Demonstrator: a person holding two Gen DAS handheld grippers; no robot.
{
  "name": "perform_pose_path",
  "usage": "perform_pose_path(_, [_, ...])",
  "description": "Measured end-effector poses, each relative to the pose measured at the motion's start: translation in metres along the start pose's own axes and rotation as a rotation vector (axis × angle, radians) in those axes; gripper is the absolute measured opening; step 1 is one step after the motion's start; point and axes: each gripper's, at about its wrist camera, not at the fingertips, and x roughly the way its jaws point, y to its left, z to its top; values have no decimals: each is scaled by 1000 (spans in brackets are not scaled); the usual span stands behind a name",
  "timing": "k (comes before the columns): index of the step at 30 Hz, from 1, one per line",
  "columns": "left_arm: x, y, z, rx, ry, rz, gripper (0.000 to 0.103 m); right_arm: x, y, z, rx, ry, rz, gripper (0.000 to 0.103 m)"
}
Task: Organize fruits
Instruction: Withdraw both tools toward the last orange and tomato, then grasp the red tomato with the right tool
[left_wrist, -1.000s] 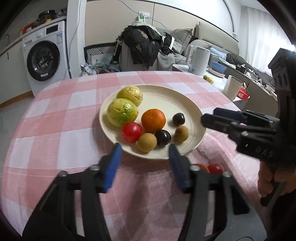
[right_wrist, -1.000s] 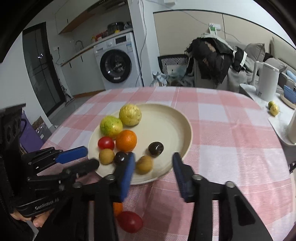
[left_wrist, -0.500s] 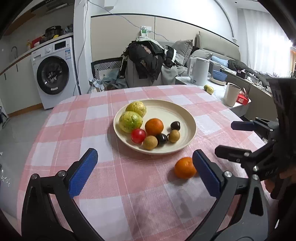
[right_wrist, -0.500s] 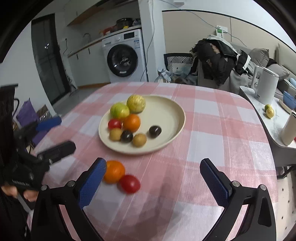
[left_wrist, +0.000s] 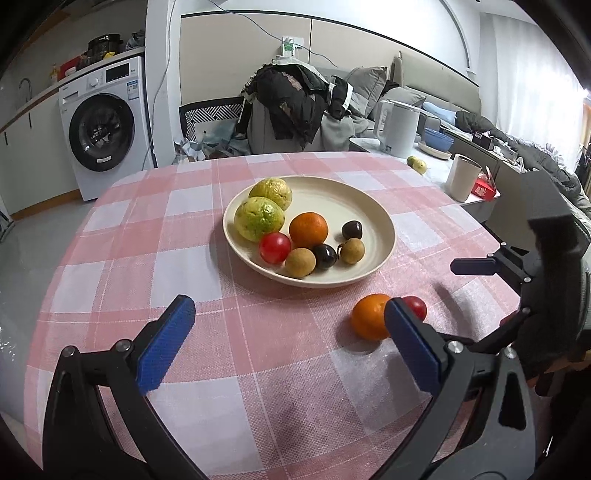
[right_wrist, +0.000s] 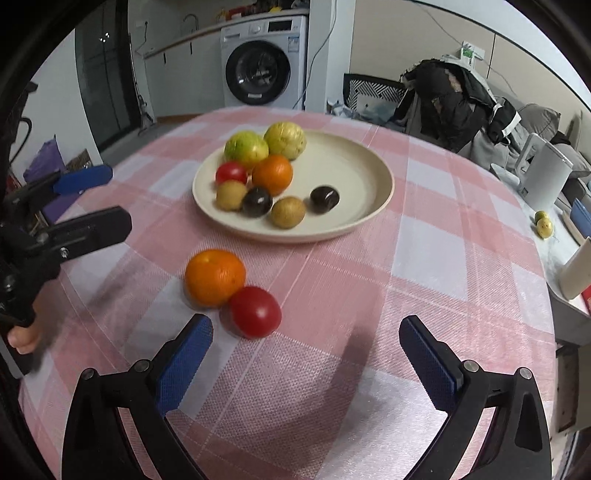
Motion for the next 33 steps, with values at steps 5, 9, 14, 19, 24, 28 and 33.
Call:
perform_pose_path(5, [5,-2,-1,3,12,-3,102,12,3,1,-3,40,-38,103])
perform_pose_path(9, [8,-2,-1,3,21,-3,102,15,3,2,17,44,-38,103])
perform_pose_path(14, [10,-1,-1,-2,27,-5,102,18,3,6,41,42,-21,102])
perform_pose_path(19, [11,0,-3,-7,29,-2,102,16,6,6,28,35,27,88])
perform_pose_path(24, [13,3,-3,-21,38,-2,102,11,15,5,-18,19,65,67])
perform_pose_path(28, [14,4,-3,-24,38,-5,102,7,23,2,-58,3,88,53])
perform_pose_path(33, [14,4,-4,-21,39,-6,102,5,27,1,-71,-3,106,38])
